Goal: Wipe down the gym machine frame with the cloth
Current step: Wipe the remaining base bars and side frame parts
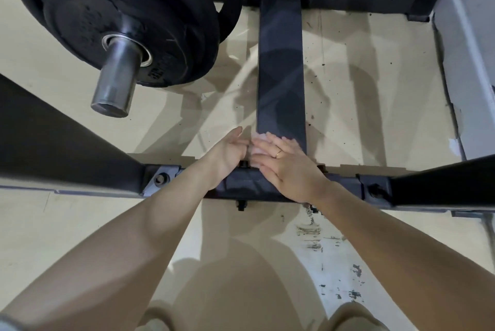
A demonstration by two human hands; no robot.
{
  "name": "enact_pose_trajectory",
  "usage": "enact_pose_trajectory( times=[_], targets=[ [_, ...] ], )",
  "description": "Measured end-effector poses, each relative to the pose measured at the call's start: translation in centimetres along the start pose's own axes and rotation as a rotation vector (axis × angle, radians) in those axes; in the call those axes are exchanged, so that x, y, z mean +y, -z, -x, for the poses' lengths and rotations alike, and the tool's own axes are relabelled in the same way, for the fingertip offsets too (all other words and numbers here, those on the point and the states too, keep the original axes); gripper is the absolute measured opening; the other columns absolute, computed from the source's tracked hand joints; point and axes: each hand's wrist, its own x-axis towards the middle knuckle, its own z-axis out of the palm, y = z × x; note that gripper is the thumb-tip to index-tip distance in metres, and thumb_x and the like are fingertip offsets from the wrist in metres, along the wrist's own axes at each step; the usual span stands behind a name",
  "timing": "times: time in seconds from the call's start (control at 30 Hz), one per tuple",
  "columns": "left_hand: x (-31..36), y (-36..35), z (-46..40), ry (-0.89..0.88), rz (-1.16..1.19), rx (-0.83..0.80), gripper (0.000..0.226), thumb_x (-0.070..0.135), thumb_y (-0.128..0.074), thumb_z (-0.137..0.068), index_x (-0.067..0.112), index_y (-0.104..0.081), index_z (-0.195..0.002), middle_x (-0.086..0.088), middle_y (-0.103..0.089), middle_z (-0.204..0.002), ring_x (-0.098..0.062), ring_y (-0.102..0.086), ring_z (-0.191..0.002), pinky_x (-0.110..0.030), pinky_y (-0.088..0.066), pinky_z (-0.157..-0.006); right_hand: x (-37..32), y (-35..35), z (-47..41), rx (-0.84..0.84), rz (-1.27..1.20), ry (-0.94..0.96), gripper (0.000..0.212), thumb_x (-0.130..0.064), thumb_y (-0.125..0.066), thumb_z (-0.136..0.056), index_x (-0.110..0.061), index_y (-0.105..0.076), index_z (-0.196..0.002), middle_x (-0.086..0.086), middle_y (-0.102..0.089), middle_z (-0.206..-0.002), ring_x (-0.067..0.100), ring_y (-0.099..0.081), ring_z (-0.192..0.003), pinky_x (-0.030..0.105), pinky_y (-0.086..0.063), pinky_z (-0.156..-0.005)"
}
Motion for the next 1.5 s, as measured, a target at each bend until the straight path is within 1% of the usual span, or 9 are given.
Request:
enact_pose_trajectory(
  times=[0.27, 0.4, 0.77, 0.87, 0.97, 1.1, 1.23, 1.4, 1.5],
  targets=[
    [-0.5, 0.3, -0.2, -0.062, 0.016, 0.166, 0.044, 0.003, -0.032, -0.098, 0.011, -0.037, -0.141, 0.005, -0.044, -0.117, -0.004, -0.045, -0.093, 0.008, -0.030, -0.054, 1.5, 3.3, -7.7, -0.121, 0.300, 0.019, 0.038, -0.035, -0.028, -0.102, -0.030, -0.064, -0.112, 0.000, -0.029, -0.155, 0.021, -0.001, -0.147, 0.041, 0.007, -0.117],
    [-0.9, 0.8, -1.0, -0.053, 0.042, 0.232, 0.042, 0.003, -0.029, -0.098, 0.011, -0.043, -0.137, 0.001, -0.047, -0.137, 0.000, -0.039, -0.109, -0.001, -0.024, -0.085, 1.1, 1.6, -4.5, -0.105, 0.254, 0.178, 0.039, -0.035, -0.030, -0.103, -0.022, -0.059, -0.126, 0.001, -0.042, -0.146, 0.022, -0.011, -0.146, 0.039, 0.003, -0.119],
    [1.4, 1.0, -6.4, -0.130, -0.152, 0.225, 0.040, 0.013, -0.036, -0.100, 0.017, -0.043, -0.139, 0.003, -0.044, -0.141, -0.003, -0.044, -0.115, 0.002, -0.027, -0.085, 6.9, 5.2, -15.7, 0.070, 0.406, 0.044, 0.037, -0.037, -0.031, -0.101, -0.026, -0.060, -0.123, -0.006, -0.045, -0.143, 0.021, -0.009, -0.146, 0.042, 0.010, -0.116],
    [2.0, 0.5, -7.8, -0.212, -0.345, 0.108, 0.042, 0.018, -0.044, -0.099, 0.013, -0.042, -0.140, -0.005, -0.044, -0.143, -0.017, -0.041, -0.130, -0.024, -0.028, -0.110, 8.4, 6.2, -18.6, 0.181, 0.397, -0.016, 0.038, -0.038, -0.033, -0.101, -0.024, -0.061, -0.122, -0.004, -0.047, -0.141, 0.025, -0.006, -0.147, 0.044, 0.011, -0.115],
    [2.3, 0.5, -8.2, -0.248, -0.386, 0.049, 0.038, 0.021, -0.055, -0.094, 0.017, -0.052, -0.131, -0.007, -0.058, -0.126, -0.020, -0.054, -0.117, -0.037, -0.040, -0.104, 9.5, 7.2, -21.5, 0.129, 0.419, -0.132, 0.043, -0.039, -0.024, -0.102, -0.025, -0.052, -0.132, -0.003, -0.037, -0.148, 0.027, 0.003, -0.147, 0.046, 0.013, -0.114],
    [2.4, 0.8, -8.1, -0.210, -0.285, 0.052, 0.035, 0.021, -0.060, -0.092, 0.023, -0.058, -0.127, 0.014, -0.061, -0.106, -0.008, -0.057, -0.106, -0.021, -0.042, -0.091, 8.8, 6.9, -21.2, 0.141, 0.350, -0.132, 0.041, -0.031, -0.029, -0.101, -0.017, -0.056, -0.129, 0.003, -0.038, -0.147, 0.027, -0.006, -0.146, 0.045, 0.003, -0.118],
    [2.9, 0.5, -8.1, -0.202, -0.304, 0.096, 0.036, 0.018, -0.061, -0.090, 0.019, -0.059, -0.127, 0.007, -0.063, -0.115, -0.013, -0.057, -0.111, -0.027, -0.042, -0.097, 8.6, 5.5, -17.3, 0.183, 0.166, 0.017, 0.037, -0.029, -0.036, -0.102, -0.018, -0.055, -0.131, 0.003, -0.036, -0.150, 0.025, -0.011, -0.146, 0.036, 0.001, -0.115],
    [2.8, 0.0, -8.0, -0.205, -0.254, 0.125, 0.036, 0.013, -0.060, -0.091, 0.017, -0.059, -0.127, -0.002, -0.064, -0.123, -0.019, -0.057, -0.117, -0.038, -0.041, -0.104, 10.4, 6.7, -19.0, 0.349, -0.057, -0.544, 0.052, -0.026, -0.027, -0.103, -0.006, -0.016, -0.150, 0.013, -0.011, -0.159, 0.029, -0.007, -0.146, 0.040, -0.009, -0.117],
    [2.8, -0.3, -7.9, -0.138, -0.138, 0.120, 0.040, 0.012, -0.058, -0.092, 0.018, -0.054, -0.132, 0.000, -0.060, -0.128, -0.016, -0.056, -0.116, -0.029, -0.043, -0.100, 9.9, 6.7, -18.3, 0.359, -0.275, -0.595, 0.055, -0.024, -0.030, -0.103, 0.000, -0.010, -0.149, 0.018, -0.012, -0.156, 0.031, -0.018, -0.142, 0.038, -0.017, -0.115]
  ],
)
